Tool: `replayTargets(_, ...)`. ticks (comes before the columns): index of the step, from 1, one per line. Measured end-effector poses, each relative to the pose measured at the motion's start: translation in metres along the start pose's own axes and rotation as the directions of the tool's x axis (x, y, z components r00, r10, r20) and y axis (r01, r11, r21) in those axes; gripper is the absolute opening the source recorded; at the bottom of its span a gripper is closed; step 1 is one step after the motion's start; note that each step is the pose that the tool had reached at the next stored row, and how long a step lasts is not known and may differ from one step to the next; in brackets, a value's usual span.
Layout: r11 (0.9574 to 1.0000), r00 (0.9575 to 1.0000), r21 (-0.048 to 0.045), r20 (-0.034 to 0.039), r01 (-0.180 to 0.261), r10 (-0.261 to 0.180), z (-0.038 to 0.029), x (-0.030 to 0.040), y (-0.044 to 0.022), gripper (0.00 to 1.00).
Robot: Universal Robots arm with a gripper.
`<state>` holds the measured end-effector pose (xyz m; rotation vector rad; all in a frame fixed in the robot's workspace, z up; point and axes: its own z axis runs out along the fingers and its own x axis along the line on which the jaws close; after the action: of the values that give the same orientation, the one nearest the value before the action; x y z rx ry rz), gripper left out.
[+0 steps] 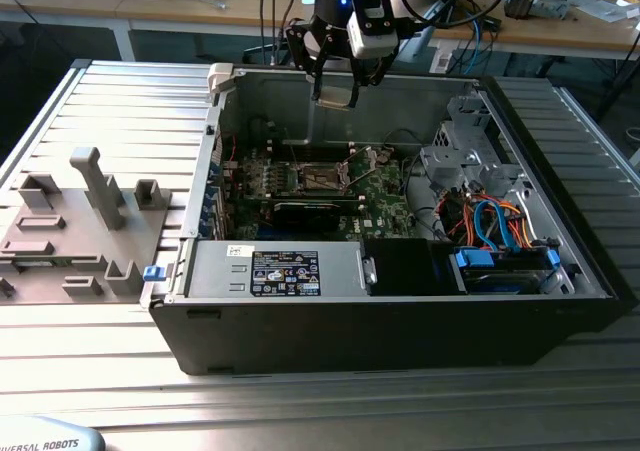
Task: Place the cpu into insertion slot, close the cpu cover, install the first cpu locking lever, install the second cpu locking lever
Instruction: 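Place the cpu into insertion slot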
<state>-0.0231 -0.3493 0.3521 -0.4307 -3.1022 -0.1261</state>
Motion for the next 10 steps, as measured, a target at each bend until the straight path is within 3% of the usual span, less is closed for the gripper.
replayTargets(10, 1.0, 1.0, -0.0001, 0.0005, -0.006, 0.006, 0.0, 0.0, 0.0, 0.54)
